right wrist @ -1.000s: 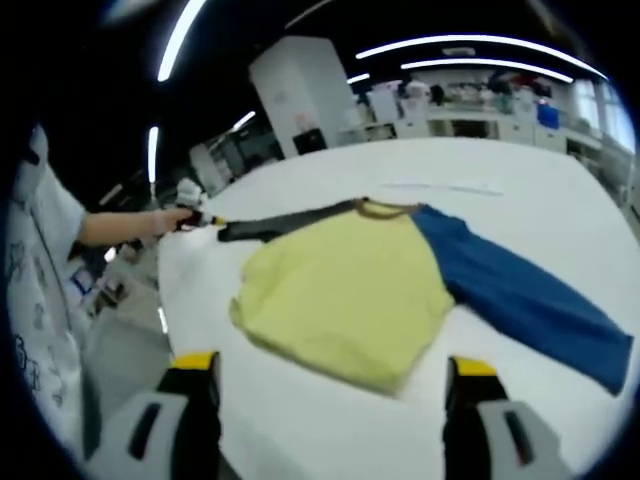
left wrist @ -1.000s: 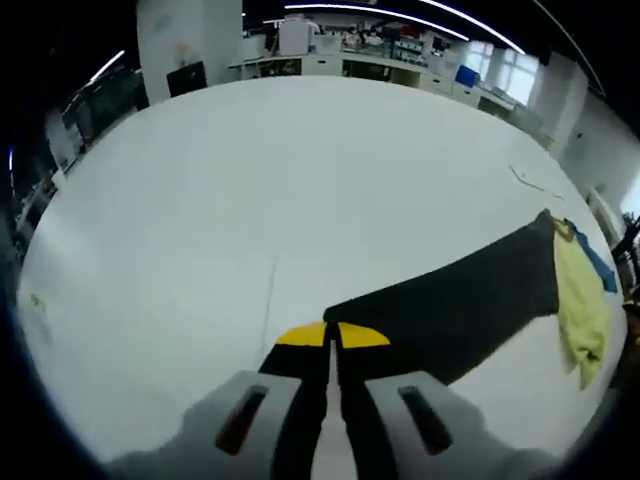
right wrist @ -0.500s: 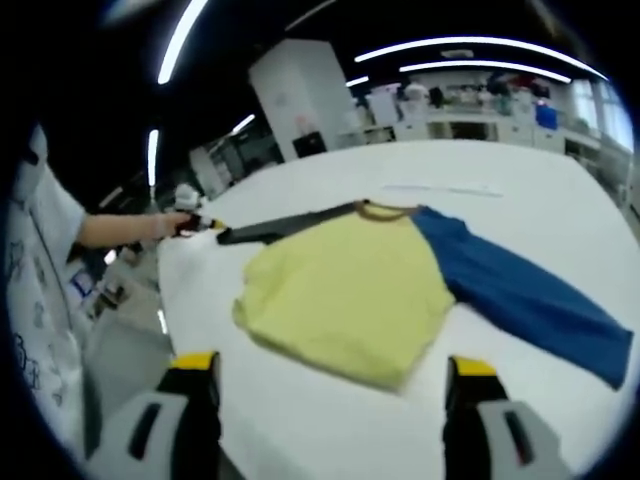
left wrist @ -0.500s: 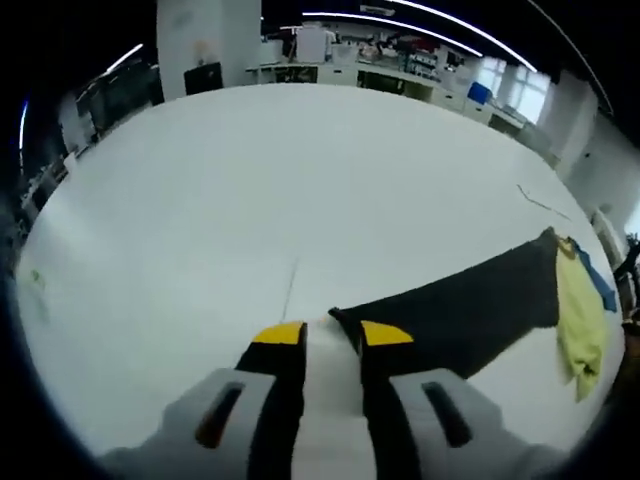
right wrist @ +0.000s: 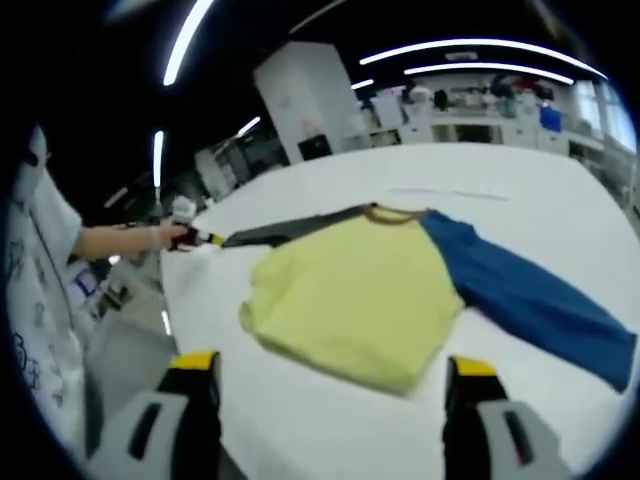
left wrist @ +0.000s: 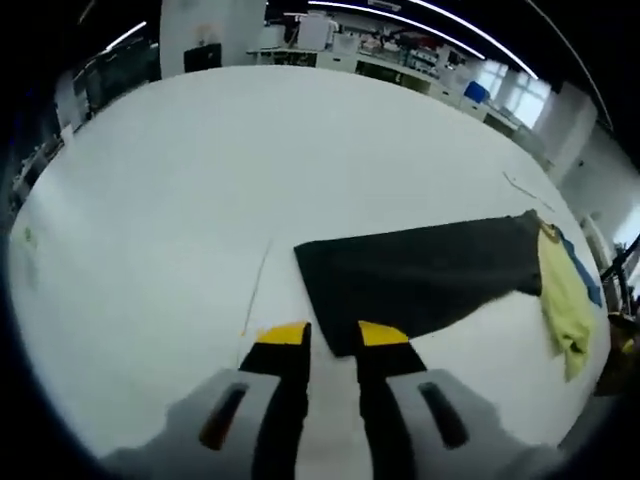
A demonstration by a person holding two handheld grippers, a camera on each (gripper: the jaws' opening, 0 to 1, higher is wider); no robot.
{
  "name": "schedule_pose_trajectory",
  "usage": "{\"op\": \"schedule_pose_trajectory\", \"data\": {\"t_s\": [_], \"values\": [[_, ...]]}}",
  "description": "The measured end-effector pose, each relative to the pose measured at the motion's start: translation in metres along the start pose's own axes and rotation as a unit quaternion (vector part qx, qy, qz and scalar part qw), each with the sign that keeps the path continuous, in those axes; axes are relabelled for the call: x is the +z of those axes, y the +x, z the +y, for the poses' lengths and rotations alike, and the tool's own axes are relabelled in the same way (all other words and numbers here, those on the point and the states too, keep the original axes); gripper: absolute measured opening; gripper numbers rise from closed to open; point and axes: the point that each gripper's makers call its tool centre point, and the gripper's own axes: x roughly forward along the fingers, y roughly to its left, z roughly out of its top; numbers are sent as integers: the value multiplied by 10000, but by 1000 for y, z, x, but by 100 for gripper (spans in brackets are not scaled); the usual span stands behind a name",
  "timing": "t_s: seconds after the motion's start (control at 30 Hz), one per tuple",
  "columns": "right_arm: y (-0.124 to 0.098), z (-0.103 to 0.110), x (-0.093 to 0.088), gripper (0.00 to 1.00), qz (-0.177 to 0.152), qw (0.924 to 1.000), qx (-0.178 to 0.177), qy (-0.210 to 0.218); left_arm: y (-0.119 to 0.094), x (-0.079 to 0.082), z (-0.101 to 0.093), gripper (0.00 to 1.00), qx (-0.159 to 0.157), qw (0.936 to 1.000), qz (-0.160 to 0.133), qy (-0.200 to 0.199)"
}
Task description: Fold the garment on the visible template until the final outline fits inside the template.
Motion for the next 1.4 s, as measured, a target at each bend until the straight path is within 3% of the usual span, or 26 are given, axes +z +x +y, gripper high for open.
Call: {"op": "schedule_pose_trajectory", "data": {"t_s": [0.13, 0.27, 0.33, 0.43, 0.6, 0.77, 0.83, 0.97, 1.03, 1.1, 1.2, 1.4], "values": [[0, 0, 0, 93, -8, 10000, -11, 23, 5, 6, 1, 0, 18, 9996, -71, 289], [0, 1, -1, 93, -5, 10000, -13, 32, 4, 17, 10, 0, 217, 9990, -136, 366], [1, 2, -1, 93, 1, 10000, -9, 21, 4, 34, 16, 0, 295, 9984, -438, 222], [0, 0, -3, 93, 12, 10000, -35, 28, 1, 44, 14, 0, 370, 9975, -462, 398], [-1, -1, -6, 93, 29, 10000, -65, 65, 6, 33, 11, 0, 417, 9971, -172, 619], [-3, 0, -7, 93, 24, 9999, -80, 70, 12, 25, 14, 0, 436, 9975, -171, 535], [-4, -1, -7, 93, 24, 9999, -98, 69, 9, 25, 11, 6, 386, 9979, -194, 486], [-6, -2, -7, 93, -4, 9999, -123, 90, 6, 24, 4, 29, 261, 9971, -189, 683], [-6, -1, -8, 93, -3, 9999, -122, 94, 6, 31, -3, 38, -12, 9953, -373, 893], [-6, -1, -9, 93, 11, 9999, -118, 73, -1, 26, -8, 51, -55, 9956, -311, 878], [-5, 0, -9, 93, 18, 9999, -99, 38, -4, 34, -13, 66, -178, 9936, -515, 986], [-3, 0, -10, 92, 46, 9999, -87, -81, -27, 46, -50, 68, -797, 9833, -934, 1339]]}}
